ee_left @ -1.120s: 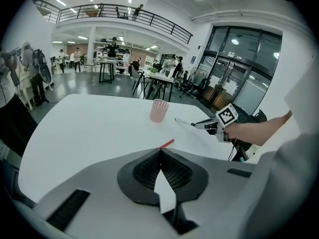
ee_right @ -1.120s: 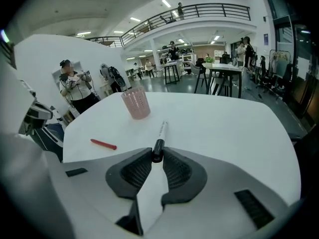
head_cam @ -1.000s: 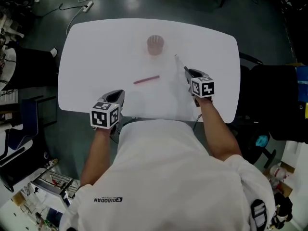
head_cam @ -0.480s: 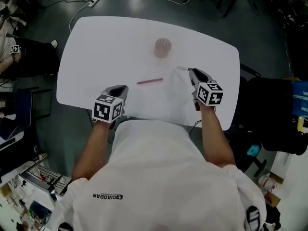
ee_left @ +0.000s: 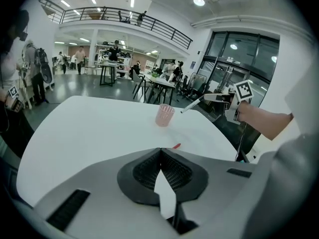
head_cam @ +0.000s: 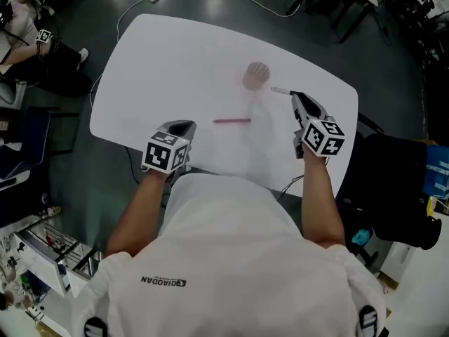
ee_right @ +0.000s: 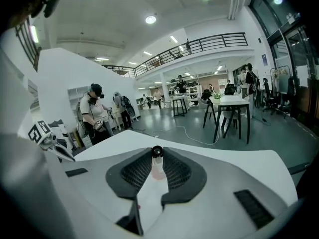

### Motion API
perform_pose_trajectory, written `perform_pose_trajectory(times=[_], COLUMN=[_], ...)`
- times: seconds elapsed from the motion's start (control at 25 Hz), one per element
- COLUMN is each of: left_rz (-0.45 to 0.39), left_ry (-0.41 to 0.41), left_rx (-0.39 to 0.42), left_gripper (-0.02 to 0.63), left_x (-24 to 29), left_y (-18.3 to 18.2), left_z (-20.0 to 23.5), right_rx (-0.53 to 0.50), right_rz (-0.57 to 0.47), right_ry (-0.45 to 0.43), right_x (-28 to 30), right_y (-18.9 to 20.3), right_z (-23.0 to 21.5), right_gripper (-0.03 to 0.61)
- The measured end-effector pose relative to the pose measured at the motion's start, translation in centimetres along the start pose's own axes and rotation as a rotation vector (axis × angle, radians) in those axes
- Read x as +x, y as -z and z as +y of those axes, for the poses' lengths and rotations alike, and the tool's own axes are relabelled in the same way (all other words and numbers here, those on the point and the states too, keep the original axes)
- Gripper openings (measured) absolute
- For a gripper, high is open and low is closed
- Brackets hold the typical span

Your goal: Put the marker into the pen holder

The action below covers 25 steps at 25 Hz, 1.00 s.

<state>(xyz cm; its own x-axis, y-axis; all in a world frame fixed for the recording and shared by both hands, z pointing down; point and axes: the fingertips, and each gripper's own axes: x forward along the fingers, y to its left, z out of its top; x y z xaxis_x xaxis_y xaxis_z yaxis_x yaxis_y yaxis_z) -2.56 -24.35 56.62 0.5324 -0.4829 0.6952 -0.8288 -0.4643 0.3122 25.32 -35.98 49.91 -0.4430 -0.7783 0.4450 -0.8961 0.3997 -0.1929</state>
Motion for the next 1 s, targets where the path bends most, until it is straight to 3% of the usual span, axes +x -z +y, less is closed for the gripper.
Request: perform_pose_trajectory(times=[0.44,1.0], left_rz=[-0.028,-0.033], left_ry=[-0.038,-0.052], left_rx=[-0.055,-0.097], left_gripper=[0.026,0.026], left_x=[-2.2,-3.8], left_y=[1.5,3.5], left_z=[2.6,4.5], right_rx=[-0.096,-0.065], right_rz=[-0.043,0.148], right_ry=[-0.067,-0.077], right_x=[4.8,10.6], right_y=[-6.1,0.8], right_z=[3.7,5.2], right_gripper=[0.084,0.089])
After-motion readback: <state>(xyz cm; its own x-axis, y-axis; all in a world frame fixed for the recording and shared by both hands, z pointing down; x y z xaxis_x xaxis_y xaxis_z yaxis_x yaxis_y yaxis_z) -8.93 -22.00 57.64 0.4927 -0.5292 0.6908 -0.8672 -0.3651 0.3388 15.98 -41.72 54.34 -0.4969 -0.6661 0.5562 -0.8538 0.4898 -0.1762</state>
